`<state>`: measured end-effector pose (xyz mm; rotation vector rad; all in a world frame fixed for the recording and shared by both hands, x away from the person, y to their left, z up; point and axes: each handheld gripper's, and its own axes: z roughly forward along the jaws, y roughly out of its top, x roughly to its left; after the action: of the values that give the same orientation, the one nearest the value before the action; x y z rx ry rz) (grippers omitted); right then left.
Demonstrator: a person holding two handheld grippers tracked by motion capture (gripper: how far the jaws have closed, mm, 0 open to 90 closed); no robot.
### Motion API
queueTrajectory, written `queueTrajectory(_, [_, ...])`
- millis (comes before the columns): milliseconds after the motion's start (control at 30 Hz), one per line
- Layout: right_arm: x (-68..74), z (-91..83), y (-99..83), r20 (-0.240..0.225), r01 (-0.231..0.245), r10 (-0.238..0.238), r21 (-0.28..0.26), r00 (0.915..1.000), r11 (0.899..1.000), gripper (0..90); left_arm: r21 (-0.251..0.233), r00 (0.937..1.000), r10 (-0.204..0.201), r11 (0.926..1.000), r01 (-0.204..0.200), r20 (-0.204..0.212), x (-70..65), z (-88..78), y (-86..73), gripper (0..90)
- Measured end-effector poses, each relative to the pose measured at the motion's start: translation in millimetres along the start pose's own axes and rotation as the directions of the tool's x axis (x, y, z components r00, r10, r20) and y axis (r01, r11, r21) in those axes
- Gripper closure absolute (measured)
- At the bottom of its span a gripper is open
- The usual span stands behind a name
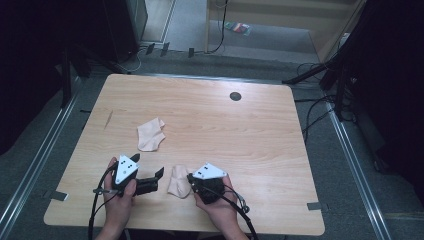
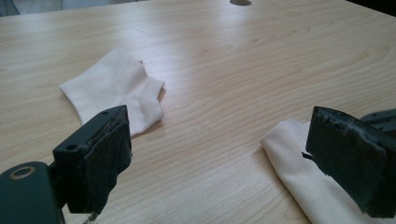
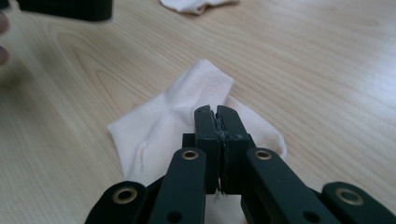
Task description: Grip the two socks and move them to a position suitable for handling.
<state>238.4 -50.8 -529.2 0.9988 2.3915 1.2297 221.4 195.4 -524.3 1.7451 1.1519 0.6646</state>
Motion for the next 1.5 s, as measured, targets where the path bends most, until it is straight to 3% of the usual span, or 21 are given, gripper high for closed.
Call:
queueTrajectory(133, [-2.0, -6.1, 9.0, -0.025, -0.008, 0.007, -0.016, 0.9997, 1.000, 89.7, 0.015, 0.9998, -0.001, 0.9999, 0.000, 0.022, -1.9, 2.9, -1.4, 7.1])
queueTrajectory(267, [-2.4, -17.5, 22.7, -0.027, 0.009, -0.011, -0.059, 0.9996, 0.998, 89.7, 0.034, 0.9960, -0.009, 0.9994, 0.006, 0.089, -6.3, 7.4, -3.1, 7.1])
queueTrajectory(300, [-2.6, -20.4, 25.3, -0.029, 0.009, -0.011, -0.066, 0.9995, 0.998, 89.7, 0.059, 0.9899, 0.003, 0.9982, -0.011, 0.142, -10.4, 11.4, -4.2, 7.1])
queueTrajectory(400, [-4.0, -29.0, 31.9, -0.032, 0.013, -0.016, -0.088, 0.9994, 0.996, 89.7, 0.097, 0.9759, -0.013, 0.9953, -0.008, 0.218, -17.8, 18.7, -7.2, 7.1])
queueTrajectory(467, [-4.7, -31.7, 33.9, -0.035, 0.012, -0.015, -0.095, 0.9993, 0.995, 89.7, 0.114, 0.9710, -0.022, 0.9935, -0.006, 0.238, -19.8, 20.7, -8.1, 7.1])
queueTrajectory(533, [-6.1, -37.5, 37.9, -0.039, 0.008, -0.012, -0.110, 0.9992, 0.994, 89.7, 0.138, 0.9604, -0.046, 0.9904, 0.008, 0.275, -25.4, 25.2, -9.1, 7.1])
queueTrajectory(667, [-6.7, -47.8, 45.3, -0.072, -0.002, -0.008, -0.140, 0.9974, 0.990, 89.7, 0.177, 0.9679, -0.043, 0.9841, -0.002, 0.248, -39.7, 36.6, -6.3, 7.1])
queueTrajectory(733, [-6.1, -50.1, 47.2, -0.083, -0.006, -0.007, -0.149, 0.9965, 0.989, 89.7, 0.191, 0.9646, -0.035, 0.9815, -0.016, 0.261, -45.4, 41.1, -4.6, 7.1])
queueTrajectory(833, [-2.2, -57.7, 53.3, -0.122, -0.010, -0.011, -0.176, 0.9925, 0.984, 89.7, 0.200, 0.9658, -0.001, 0.9784, -0.053, 0.259, -56.0, 47.9, -3.5, 18.1])
queueTrajectory(900, [1.7, -64.5, 57.8, -0.149, -0.007, -0.024, -0.202, 0.9886, 0.979, 89.7, 0.177, 0.9668, 0.032, 0.9811, -0.079, 0.254, -59.2, 48.5, -4.4, 42.6])
queueTrajectory(933, [2.9, -67.0, 59.3, -0.150, -0.003, -0.029, -0.211, 0.9883, 0.977, 89.7, 0.160, 0.9694, 0.065, 0.9816, -0.104, 0.237, -58.6, 46.9, -4.7, 42.6])
queueTrajectory(967, [3.0, -75.5, 62.5, -0.142, 0.010, -0.045, -0.237, 0.9889, 0.972, 89.8, 0.137, 0.9719, 0.109, 0.9807, -0.139, 0.209, -51.3, 41.0, -3.3, 66.4])
queueTrajectory(1000, [1.4, -78.9, 63.3, -0.136, 0.010, -0.045, -0.246, 0.9897, 0.969, 89.8, 0.137, 0.9719, 0.109, 0.9807, -0.139, 0.209, -51.3, 41.0, -3.3, 74.3])
queueTrajectory(1033, [-1.1, -81.1, 63.5, -0.127, 0.010, -0.044, -0.254, 0.9910, 0.967, 89.9, 0.113, 0.9807, 0.116, 0.9845, -0.134, 0.158, -40.6, 33.4, -0.3, 79.3])
queueTrajectory(1067, [-1.1, -81.1, 63.5, -0.127, 0.010, -0.044, -0.254, 0.9910, 0.967, 89.9, 0.113, 0.9807, 0.116, 0.9845, -0.134, 0.158, -40.6, 33.4, -0.3, 83.5])
queueTrajectory(1100, [-8.6, -81.8, 61.6, -0.106, 0.005, -0.032, -0.246, 0.9939, 0.969, 90.0, 0.075, 0.9888, 0.136, 0.9872, -0.140, 0.062, -28.0, 23.0, 3.1, 88.0])
queueTrajectory(1167, [-16.8, -78.0, 57.3, -0.096, -0.013, -0.010, -0.230, 0.9953, 0.973, 90.0, 0.040, 0.9831, 0.179, 0.9833, -0.178, -0.038, -19.8, 11.7, 5.0, 89.5])
queueTrajectory(1233, [-26.3, -69.3, 50.2, -0.083, -0.028, 0.012, -0.199, 0.9965, 0.980, 90.0, 0.024, 0.9731, 0.216, 0.9763, -0.215, -0.079, -16.9, 4.7, 4.9, 90.0])
queueTrajectory(1267, [-30.6, -63.7, 46.0, -0.077, -0.039, 0.026, -0.179, 0.9967, 0.983, 90.0, 0.024, 0.9731, 0.216, 0.9763, -0.215, -0.079, -16.9, 4.7, 4.9, 90.0])
queueTrajectory(1333, [-38.7, -51.7, 36.5, -0.067, -0.053, 0.044, -0.132, 0.9968, 0.990, 90.0, 0.059, 0.9621, 0.262, 0.9645, -0.258, -0.077, -19.1, 3.7, 0.6, 90.0])
queueTrajectory(1500, [-53.4, -32.0, 19.0, -0.044, -0.072, 0.070, -0.042, 0.9965, 0.996, 90.0, 0.135, 0.9574, 0.288, 0.9496, -0.283, -0.021, -27.7, 14.9, -10.7, 90.0])
